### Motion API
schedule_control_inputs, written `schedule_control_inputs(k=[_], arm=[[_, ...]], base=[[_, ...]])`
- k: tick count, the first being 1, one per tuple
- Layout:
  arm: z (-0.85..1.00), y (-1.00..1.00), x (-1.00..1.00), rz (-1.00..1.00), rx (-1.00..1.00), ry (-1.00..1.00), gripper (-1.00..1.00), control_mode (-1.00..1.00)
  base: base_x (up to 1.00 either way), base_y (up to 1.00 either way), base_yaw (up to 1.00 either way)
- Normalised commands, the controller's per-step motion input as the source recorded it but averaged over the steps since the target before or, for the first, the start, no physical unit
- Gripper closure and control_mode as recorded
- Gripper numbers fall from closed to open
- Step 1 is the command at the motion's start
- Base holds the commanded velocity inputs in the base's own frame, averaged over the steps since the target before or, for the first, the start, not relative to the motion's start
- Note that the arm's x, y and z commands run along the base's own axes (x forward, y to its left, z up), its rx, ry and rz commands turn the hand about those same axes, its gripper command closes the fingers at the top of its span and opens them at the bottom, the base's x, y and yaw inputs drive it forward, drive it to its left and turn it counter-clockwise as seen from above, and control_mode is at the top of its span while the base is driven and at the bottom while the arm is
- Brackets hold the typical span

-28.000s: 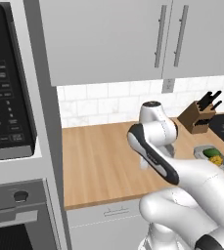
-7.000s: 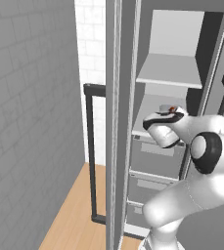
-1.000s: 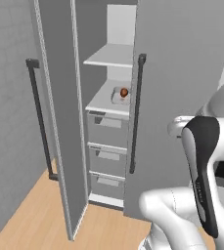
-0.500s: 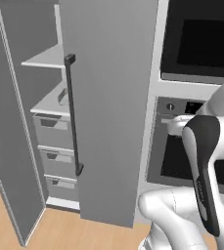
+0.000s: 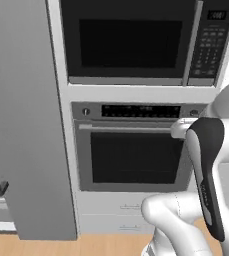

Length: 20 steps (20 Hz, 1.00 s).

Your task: Take the meat container that has the chicken drumstick and place it on the second highest rack of the freezer. Then take the vegetable container that has the squash and avocado and place it on the highest rack of the freezer.

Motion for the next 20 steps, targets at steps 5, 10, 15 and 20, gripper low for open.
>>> schedule_control_inputs(k=[5,10,15,20], arm=[[0.00,0.00,0.00,0.00,0.00,0.00,-1.00,1.00],[0.00,0.00,0.00,0.00,0.00,0.00,-1.00,1.00],[0.00,0.00,0.00,0.00,0.00,0.00,-1.00,1.00],[0.00,0.00,0.00,0.00,0.00,0.00,-1.00,1.00]], base=[[0.00,-1.00,-0.24],[0.17,-1.00,-0.07],[0.32,-0.96,0.00],[0.37,-0.82,0.00]])
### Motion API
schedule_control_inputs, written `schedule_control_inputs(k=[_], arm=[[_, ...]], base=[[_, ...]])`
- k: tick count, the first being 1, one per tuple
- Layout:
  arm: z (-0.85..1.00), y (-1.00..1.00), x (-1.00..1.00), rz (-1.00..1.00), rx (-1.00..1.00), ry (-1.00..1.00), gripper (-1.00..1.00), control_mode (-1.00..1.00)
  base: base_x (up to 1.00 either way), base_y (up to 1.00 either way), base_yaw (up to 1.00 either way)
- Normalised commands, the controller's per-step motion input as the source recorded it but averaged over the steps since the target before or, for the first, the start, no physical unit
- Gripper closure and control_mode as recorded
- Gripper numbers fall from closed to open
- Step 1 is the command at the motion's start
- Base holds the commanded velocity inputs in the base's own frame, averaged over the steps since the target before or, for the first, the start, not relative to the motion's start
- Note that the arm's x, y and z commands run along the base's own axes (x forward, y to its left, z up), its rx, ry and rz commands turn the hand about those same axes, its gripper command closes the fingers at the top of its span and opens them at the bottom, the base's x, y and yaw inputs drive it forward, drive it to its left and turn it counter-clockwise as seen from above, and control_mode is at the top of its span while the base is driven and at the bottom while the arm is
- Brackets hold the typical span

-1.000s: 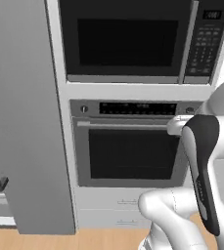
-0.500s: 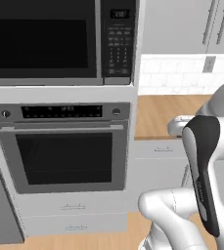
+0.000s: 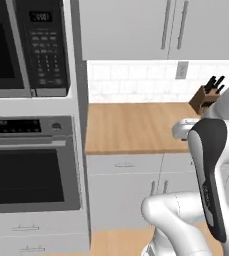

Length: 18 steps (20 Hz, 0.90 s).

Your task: Take the meat container that has the chicken drumstick and place it on the second highest rack of the freezer. Then take the vegetable container that has the squash and avocado and place it on the highest rack of the freezer.

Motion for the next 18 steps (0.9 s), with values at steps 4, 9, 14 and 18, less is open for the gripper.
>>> schedule_control_inputs(k=[4,9,14,18], arm=[[0.00,0.00,0.00,0.00,0.00,0.00,-1.00,1.00],[0.00,0.00,0.00,0.00,0.00,0.00,-1.00,1.00],[0.00,0.00,0.00,0.00,0.00,0.00,-1.00,1.00],[0.00,0.00,0.00,0.00,0.00,0.00,-1.00,1.00]], base=[[0.32,-0.30,-0.18],[0.51,-0.07,-0.21],[0.52,-0.68,-0.09],[0.38,-0.72,-0.07]])
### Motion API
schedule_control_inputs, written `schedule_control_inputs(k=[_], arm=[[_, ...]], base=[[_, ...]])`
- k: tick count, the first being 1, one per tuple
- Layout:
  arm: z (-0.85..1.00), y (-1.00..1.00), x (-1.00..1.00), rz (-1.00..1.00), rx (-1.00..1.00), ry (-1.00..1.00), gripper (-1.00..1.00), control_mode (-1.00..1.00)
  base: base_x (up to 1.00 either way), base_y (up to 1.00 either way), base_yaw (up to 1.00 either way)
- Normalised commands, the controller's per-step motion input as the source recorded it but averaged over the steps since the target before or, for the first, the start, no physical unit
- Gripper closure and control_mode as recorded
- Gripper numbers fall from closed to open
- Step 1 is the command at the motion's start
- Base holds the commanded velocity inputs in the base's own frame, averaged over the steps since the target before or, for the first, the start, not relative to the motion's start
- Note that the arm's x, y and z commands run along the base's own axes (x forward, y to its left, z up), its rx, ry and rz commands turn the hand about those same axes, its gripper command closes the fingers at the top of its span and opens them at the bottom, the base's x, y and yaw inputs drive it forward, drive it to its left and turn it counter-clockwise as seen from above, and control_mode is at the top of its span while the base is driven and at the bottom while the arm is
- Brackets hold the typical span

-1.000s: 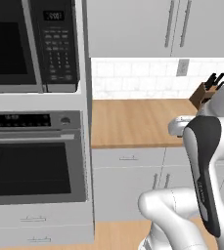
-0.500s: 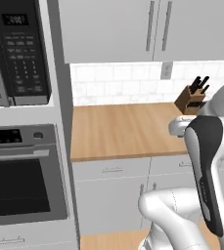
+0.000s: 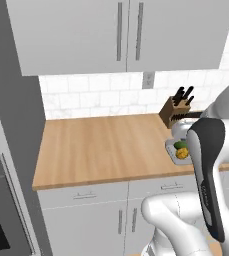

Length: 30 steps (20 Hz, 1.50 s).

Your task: Take the meat container that has the chicken drumstick and place it on the second highest rack of the freezer. Then take the vegetable container that has the squash and avocado and place it on the highest rack of the freezer.

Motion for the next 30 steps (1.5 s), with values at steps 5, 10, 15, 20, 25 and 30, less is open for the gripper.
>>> schedule_control_inputs(k=[5,10,15,20,25,30], arm=[[0.00,0.00,0.00,0.00,0.00,0.00,-1.00,1.00],[0.00,0.00,0.00,0.00,0.00,0.00,-1.00,1.00],[0.00,0.00,0.00,0.00,0.00,0.00,-1.00,1.00],[-0.19,-0.33,0.33,-0.13,0.02,0.06,-1.00,-1.00],[-0.48,-0.95,0.62,-0.36,0.17,0.20,-1.00,-1.00],[-0.61,-0.92,0.60,-0.34,0.22,0.19,-1.00,-1.00]], base=[[0.29,-0.06,-0.14],[0.33,0.03,-0.07],[0.29,0.04,0.00],[0.00,0.00,0.00],[0.00,0.00,0.00],[0.00,0.00,0.00]])
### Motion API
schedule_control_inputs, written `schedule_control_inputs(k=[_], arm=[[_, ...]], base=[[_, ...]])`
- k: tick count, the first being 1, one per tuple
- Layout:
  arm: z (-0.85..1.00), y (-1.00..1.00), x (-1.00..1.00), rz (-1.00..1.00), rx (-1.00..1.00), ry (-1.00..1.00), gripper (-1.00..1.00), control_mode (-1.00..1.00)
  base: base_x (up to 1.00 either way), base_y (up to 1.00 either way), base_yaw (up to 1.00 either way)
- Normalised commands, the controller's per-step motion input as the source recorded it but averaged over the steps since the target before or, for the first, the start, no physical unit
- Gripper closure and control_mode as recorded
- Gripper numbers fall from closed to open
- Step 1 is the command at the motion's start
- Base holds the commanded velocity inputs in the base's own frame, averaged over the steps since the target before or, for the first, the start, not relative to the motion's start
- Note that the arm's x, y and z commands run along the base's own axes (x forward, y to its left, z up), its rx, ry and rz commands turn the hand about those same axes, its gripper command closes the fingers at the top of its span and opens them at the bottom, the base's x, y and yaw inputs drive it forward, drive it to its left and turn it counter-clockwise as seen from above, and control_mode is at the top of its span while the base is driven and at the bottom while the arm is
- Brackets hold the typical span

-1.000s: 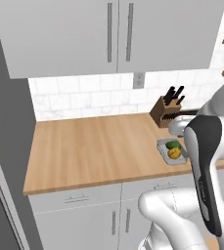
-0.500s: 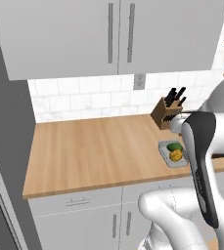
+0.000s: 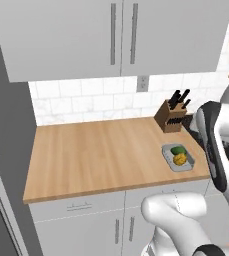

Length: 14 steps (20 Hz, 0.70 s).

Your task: Take the meat container that has the chicken drumstick and place it on the second highest rack of the freezer. Then take the vegetable container that has the squash and avocado and place it on the highest rack of the freezer.

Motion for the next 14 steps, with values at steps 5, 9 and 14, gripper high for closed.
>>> schedule_control_inputs(k=[5,9,14], arm=[[-0.74,-0.43,0.47,-0.30,0.19,0.10,-1.00,-1.00],[-0.84,-0.02,0.64,-0.20,0.09,0.03,-1.00,-1.00],[-0.73,0.03,0.59,0.00,0.00,0.00,-1.00,-1.00]], base=[[0.00,0.00,0.00],[0.00,0.00,0.00],[0.00,0.00,0.00]])
